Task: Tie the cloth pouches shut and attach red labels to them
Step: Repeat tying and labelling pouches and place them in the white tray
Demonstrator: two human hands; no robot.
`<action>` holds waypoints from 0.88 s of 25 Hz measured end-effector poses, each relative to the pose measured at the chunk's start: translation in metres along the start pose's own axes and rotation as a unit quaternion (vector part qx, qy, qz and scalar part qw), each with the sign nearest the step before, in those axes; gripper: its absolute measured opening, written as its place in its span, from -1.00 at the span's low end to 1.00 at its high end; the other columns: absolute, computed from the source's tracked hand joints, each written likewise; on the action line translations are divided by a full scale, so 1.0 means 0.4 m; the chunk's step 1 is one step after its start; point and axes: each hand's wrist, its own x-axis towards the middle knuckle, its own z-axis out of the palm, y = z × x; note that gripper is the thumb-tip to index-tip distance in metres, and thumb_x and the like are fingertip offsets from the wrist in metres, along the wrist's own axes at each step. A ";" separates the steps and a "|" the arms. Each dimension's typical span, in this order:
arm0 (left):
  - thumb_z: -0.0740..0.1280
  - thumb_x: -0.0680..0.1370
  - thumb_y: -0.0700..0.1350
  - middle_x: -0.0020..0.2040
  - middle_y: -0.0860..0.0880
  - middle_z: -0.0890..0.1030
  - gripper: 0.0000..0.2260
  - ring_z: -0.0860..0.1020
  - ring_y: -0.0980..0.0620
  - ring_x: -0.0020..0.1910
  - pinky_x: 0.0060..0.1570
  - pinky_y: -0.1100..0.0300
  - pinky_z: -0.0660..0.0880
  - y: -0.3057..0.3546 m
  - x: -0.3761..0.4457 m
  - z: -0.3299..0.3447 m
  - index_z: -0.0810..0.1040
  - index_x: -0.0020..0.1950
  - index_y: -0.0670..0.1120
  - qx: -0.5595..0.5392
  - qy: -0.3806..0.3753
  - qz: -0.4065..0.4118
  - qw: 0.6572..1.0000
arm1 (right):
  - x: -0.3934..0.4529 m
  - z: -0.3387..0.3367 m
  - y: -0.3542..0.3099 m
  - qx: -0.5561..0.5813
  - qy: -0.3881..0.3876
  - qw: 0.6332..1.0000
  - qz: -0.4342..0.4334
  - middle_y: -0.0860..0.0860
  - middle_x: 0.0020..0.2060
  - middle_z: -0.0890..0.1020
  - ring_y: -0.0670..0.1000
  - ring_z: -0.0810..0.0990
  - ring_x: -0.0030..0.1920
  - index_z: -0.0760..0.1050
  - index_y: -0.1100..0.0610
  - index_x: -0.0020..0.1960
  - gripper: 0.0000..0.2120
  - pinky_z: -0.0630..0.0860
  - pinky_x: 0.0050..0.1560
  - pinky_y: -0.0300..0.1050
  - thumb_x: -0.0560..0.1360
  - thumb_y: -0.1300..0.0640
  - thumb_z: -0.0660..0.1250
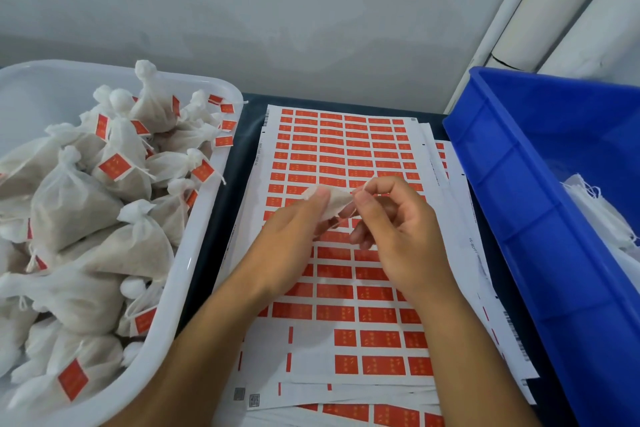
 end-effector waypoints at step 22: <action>-0.01 0.67 0.13 0.01 0.19 0.64 -0.57 0.60 0.18 0.01 0.00 0.12 0.60 -0.045 0.007 0.044 0.65 0.00 0.08 0.230 -0.026 0.240 0.943 | -0.002 -0.033 0.011 0.036 -0.105 0.994 0.015 -0.24 0.21 0.62 -0.13 0.58 0.28 0.72 -0.05 0.03 -0.91 0.64 0.03 -0.25 0.57 0.03 0.44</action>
